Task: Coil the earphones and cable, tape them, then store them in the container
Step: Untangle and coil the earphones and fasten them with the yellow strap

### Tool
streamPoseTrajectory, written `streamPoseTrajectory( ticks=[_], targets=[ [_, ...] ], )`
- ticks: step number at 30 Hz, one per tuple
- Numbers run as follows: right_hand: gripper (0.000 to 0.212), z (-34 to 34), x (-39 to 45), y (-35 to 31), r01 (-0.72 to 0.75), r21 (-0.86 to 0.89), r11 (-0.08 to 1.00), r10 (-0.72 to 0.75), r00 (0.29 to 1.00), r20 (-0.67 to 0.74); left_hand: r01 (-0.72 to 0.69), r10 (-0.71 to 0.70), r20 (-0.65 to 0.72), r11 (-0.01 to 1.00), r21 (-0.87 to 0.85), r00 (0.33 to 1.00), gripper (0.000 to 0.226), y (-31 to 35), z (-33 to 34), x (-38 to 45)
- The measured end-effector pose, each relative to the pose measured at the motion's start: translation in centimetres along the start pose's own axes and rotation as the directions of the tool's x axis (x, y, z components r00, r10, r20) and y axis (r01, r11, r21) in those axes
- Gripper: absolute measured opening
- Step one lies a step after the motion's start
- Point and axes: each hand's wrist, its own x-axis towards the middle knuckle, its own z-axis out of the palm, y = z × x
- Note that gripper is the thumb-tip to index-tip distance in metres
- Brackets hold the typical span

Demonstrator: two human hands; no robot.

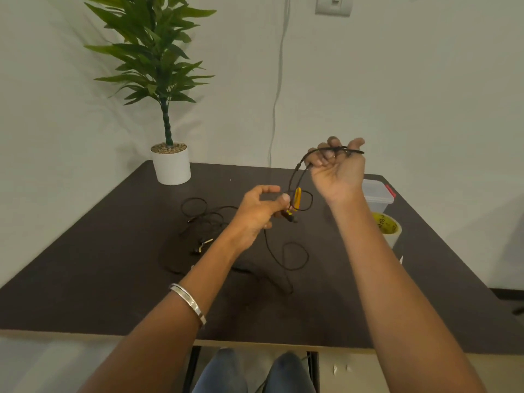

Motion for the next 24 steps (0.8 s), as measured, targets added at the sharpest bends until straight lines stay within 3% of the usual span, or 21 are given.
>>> streamPoseTrajectory(
  ticks=[3, 5, 7, 8, 10, 13, 16, 17, 18, 19, 22, 23, 24],
  targets=[
    [0.055, -0.3, -0.2, -0.4, -0.023, -0.171, 0.985, 0.011, 0.997, -0.074, 0.029, -0.034, -0.064, 0.997, -0.076, 0.997, 0.026, 0.0, -0.4, 0.3],
    [0.047, -0.6, -0.3, -0.9, -0.037, -0.497, 0.867, -0.050, 0.986, -0.160, 0.008, -0.006, -0.119, 1.000, 0.021, 0.993, 0.020, 0.4, -1.3, 0.5],
    [0.044, -1.8, -0.1, -1.6, -0.059, -0.848, 0.527, -0.216, 0.956, -0.200, -0.037, 0.058, -0.231, 0.995, 0.094, 0.971, 0.013, 1.0, -2.7, 0.9],
    [0.043, -2.3, 0.0, -1.9, -0.080, -0.942, 0.326, -0.284, 0.942, -0.178, -0.067, 0.091, -0.301, 0.994, 0.091, 0.949, 0.011, 1.4, -3.5, 1.1],
    [0.036, -3.5, 0.2, -2.1, -0.080, -0.997, 0.024, -0.320, 0.944, -0.083, -0.134, 0.145, -0.412, 0.989, 0.055, 0.900, 0.006, 2.5, -5.2, 1.4],
    [0.025, -5.7, 1.0, -2.0, -0.008, -0.928, -0.373, -0.136, 0.990, 0.046, -0.220, 0.195, -0.455, 0.976, 0.000, 0.869, 0.005, 4.7, -6.8, 1.2],
    [0.055, -6.7, 1.5, -1.7, -0.002, -0.791, -0.612, 0.110, 0.990, -0.088, -0.267, 0.271, -0.385, 0.962, 0.065, 0.882, 0.006, 6.2, -6.7, 0.4],
    [0.064, -6.3, 1.5, -1.6, -0.003, -0.779, -0.627, 0.148, 0.981, -0.123, -0.273, 0.290, -0.337, 0.957, 0.096, 0.896, 0.006, 6.5, -6.4, 0.1],
    [0.070, -5.4, 1.2, -1.5, 0.010, -0.818, -0.575, 0.184, 0.976, -0.117, -0.278, 0.301, -0.285, 0.953, 0.120, 0.910, 0.006, 6.7, -6.1, -0.2],
    [0.071, -4.2, 0.7, -1.3, 0.043, -0.893, -0.449, 0.227, 0.972, -0.067, -0.280, 0.306, -0.237, 0.950, 0.138, 0.922, 0.007, 6.8, -5.8, -0.4],
    [0.060, -0.1, -1.2, -0.1, 0.128, -0.982, 0.142, 0.324, 0.931, 0.168, -0.287, 0.310, -0.137, 0.944, 0.162, 0.941, 0.008, 6.9, -4.7, -0.6],
    [0.054, 0.9, -1.7, 0.3, 0.128, -0.960, 0.250, 0.335, 0.918, 0.210, -0.295, 0.313, -0.112, 0.944, 0.149, 0.943, 0.010, 6.9, -4.3, -0.6],
    [0.050, 1.7, -2.1, 0.7, 0.138, -0.951, 0.277, 0.351, 0.907, 0.234, -0.299, 0.312, -0.095, 0.945, 0.129, 0.945, 0.011, 6.8, -4.0, -0.7]
  ],
)
